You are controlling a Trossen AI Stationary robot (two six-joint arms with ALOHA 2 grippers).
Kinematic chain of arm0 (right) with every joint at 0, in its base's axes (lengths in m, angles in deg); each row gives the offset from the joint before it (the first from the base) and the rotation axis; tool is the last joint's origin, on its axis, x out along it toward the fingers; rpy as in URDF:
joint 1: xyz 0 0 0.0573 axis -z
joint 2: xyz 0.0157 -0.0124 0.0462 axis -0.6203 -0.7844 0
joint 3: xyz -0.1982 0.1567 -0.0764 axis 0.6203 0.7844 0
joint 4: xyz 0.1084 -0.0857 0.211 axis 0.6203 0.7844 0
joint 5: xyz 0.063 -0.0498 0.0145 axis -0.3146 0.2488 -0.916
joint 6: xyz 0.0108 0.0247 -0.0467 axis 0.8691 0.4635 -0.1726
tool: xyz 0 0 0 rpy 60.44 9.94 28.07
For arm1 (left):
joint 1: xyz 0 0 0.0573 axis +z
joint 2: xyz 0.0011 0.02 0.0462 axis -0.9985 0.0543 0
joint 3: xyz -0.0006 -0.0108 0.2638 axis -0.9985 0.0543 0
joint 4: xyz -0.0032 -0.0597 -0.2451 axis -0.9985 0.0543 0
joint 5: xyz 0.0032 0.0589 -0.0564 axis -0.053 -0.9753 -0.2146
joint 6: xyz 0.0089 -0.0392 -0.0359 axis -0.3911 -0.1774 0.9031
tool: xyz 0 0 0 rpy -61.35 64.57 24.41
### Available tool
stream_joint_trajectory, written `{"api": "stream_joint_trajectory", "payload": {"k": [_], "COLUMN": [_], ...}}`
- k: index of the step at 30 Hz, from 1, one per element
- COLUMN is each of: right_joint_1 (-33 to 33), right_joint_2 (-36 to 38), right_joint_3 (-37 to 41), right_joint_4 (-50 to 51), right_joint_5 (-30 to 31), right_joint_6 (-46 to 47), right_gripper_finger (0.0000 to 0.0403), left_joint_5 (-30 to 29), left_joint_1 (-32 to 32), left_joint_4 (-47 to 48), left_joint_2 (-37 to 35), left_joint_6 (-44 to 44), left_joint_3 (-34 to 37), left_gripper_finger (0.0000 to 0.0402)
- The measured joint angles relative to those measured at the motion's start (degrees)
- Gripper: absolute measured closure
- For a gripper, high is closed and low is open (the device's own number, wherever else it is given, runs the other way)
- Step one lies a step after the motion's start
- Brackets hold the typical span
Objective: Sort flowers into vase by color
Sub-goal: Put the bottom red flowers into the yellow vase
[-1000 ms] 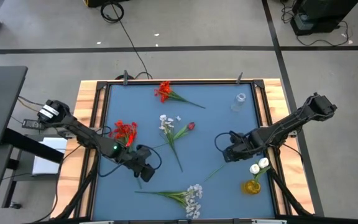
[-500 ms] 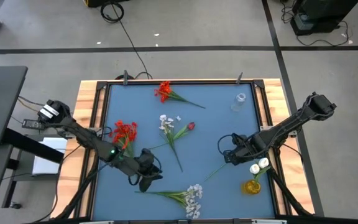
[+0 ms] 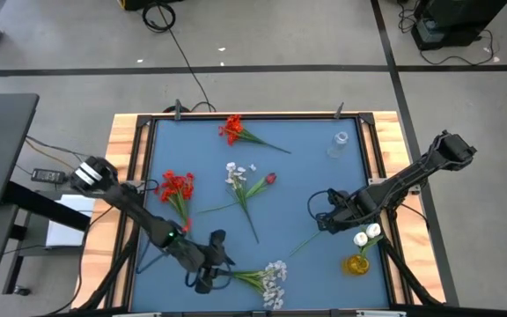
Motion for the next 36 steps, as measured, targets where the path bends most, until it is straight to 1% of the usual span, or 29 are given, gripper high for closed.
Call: {"api": "stream_joint_trajectory", "payload": {"k": [5,8,14,18,21,25,27,28,29,31,33,35,36], "right_joint_1": [-0.2,-0.2,-0.2,-0.2,-0.7,-1.5,-1.9,-2.0,-2.1,-2.4,-2.5,-2.5,-2.5], "right_joint_2": [0.0,0.0,0.0,0.0,0.0,0.0,0.0,0.0,0.0,0.0,0.0,0.0,0.0], "right_joint_3": [0.0,0.0,0.0,0.0,0.0,0.0,0.0,0.0,0.0,0.0,0.0,0.0,0.0], "right_joint_4": [0.0,0.0,0.0,-0.5,-1.4,-2.4,-2.8,-3.0,-3.1,-3.1,-3.4,-3.7,-3.8], "right_joint_5": [0.0,-0.2,-0.6,-1.2,-1.5,-1.4,-1.4,-1.4,-1.3,-0.8,0.1,0.8,1.3], "right_joint_6": [0.0,0.0,-0.8,-1.5,-1.5,-1.5,-1.5,-1.5,-1.3,-1.1,-0.9,-0.9,-0.9], "right_gripper_finger": [0.0255,0.0255,0.0255,0.0255,0.0255,0.0255,0.0255,0.0255,0.0255,0.0255,0.0255,0.0255,0.0255], "left_joint_5": [0.0,0.0,0.1,0.5,0.5,0.5,0.5,0.6,0.7,1.9,3.6,3.9,4.1], "left_joint_1": [0.0,-0.1,-0.1,-0.1,0.6,3.0,4.5,5.5,6.6,8.9,10.9,11.5,11.7], "left_joint_4": [8.0,11.0,14.4,17.3,20.7,26.5,31.7,34.7,38.7,50.4,61.4,70.9,73.3], "left_joint_2": [4.8,6.0,6.1,6.1,6.1,4.0,1.6,0.2,-1.3,-4.2,-6.5,-8.5,-9.6], "left_joint_6": [0.0,0.1,0.0,3.7,13.4,27.2,31.8,35.4,40.2,52.1,61.7,68.0,69.9], "left_joint_3": [-4.3,-6.4,-7.7,-7.7,-7.7,-7.7,-7.7,-7.7,-7.7,-7.7,-7.6,-7.4,-6.7], "left_gripper_finger": [0.0257,0.0250,0.0209,0.0183,0.0178,0.0181,0.0181,0.0181,0.0181,0.0182,0.0182,0.0182,0.0182]}}
